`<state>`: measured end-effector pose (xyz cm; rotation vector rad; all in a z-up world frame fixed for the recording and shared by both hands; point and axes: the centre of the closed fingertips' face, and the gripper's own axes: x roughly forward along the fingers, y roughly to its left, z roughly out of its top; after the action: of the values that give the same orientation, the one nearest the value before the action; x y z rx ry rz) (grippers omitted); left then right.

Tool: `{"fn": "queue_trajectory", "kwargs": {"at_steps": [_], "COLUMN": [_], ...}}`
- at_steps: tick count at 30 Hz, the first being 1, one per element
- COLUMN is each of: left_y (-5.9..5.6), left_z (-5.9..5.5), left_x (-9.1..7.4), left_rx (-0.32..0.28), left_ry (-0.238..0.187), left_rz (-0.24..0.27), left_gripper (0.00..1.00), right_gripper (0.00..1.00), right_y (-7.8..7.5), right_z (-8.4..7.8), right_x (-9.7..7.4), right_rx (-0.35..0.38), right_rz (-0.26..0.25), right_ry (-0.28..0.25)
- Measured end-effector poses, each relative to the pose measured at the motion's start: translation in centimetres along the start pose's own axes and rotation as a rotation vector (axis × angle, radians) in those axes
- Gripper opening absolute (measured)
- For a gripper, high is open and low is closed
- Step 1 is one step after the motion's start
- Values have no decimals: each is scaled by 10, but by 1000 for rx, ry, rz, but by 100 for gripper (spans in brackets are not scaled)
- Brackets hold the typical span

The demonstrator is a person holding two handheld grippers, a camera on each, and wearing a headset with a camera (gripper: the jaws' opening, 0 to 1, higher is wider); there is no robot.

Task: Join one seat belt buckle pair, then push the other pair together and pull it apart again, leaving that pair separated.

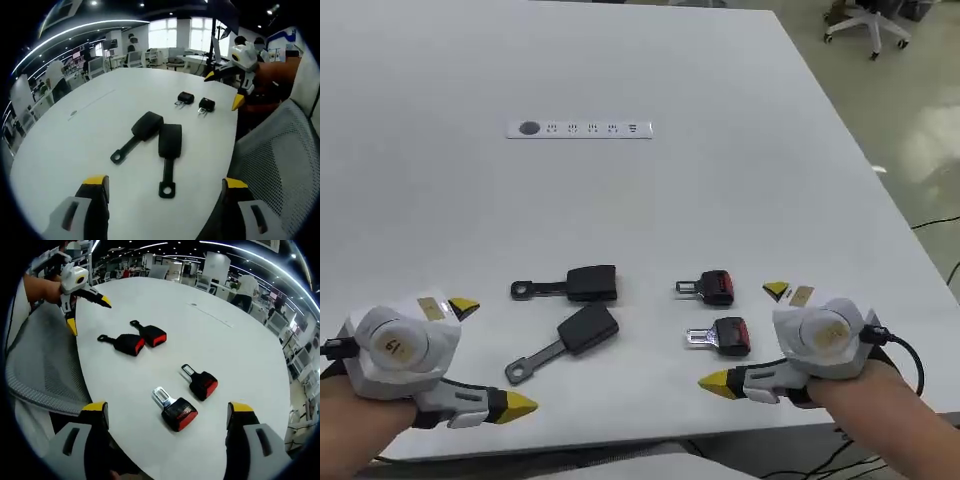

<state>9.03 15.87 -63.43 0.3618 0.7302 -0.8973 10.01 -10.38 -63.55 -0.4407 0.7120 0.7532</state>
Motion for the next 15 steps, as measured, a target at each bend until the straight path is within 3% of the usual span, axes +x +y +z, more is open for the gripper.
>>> {"fn": "queue_trajectory", "kwargs": {"at_steps": [15], "left_y": [1], "left_z": [-4], "left_x": [-1], "left_rx": [-3], "left_ry": [-5], "left_rz": [4], "left_gripper": [95], "right_gripper": [98], "right_y": [5], "right_z": [2], "right_x": [1], "right_rx": [-14], "right_rz": [1], "right_ry": [3]}}
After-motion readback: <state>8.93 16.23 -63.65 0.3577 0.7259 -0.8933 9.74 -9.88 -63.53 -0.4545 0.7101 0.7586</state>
